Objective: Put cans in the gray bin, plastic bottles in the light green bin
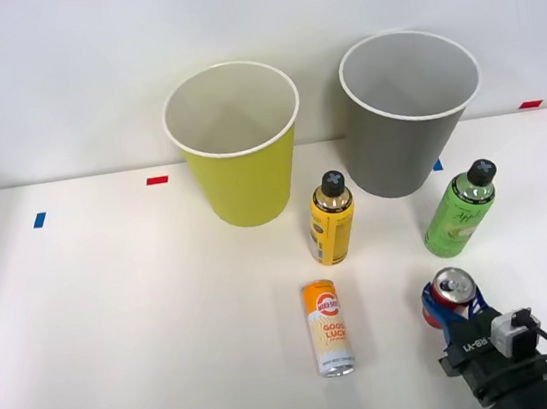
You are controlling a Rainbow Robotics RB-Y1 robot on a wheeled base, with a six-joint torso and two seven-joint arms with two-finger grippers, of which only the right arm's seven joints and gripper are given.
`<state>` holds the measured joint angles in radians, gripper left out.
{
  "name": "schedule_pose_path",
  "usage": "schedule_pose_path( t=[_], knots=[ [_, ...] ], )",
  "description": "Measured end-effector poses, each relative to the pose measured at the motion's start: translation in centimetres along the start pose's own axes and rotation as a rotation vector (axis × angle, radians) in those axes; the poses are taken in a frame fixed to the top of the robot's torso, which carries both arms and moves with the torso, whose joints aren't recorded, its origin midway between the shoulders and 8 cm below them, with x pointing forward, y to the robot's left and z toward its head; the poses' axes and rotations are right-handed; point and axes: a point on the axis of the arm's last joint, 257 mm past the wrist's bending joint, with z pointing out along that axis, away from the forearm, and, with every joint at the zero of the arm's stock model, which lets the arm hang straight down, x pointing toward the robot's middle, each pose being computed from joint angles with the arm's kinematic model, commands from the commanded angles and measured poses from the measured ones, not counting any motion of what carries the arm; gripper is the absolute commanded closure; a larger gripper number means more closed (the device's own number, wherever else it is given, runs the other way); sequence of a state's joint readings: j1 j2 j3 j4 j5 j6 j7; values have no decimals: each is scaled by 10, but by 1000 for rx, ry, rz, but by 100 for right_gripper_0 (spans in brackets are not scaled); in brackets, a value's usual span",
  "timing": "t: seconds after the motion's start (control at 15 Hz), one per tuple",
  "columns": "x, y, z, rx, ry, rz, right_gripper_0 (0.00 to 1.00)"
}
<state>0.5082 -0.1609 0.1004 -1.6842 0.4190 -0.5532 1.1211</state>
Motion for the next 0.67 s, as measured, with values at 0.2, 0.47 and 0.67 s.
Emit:
schedule_pose_path(
  t=[0.2, 0.47, 0.67],
  knots=[
    [-21, -3, -6, -51, -24, -46, 100],
    [-58, -7, -16, -114, -55, -57, 100],
    [-94, -4, -6, -92, -24, -49, 100]
  ],
)
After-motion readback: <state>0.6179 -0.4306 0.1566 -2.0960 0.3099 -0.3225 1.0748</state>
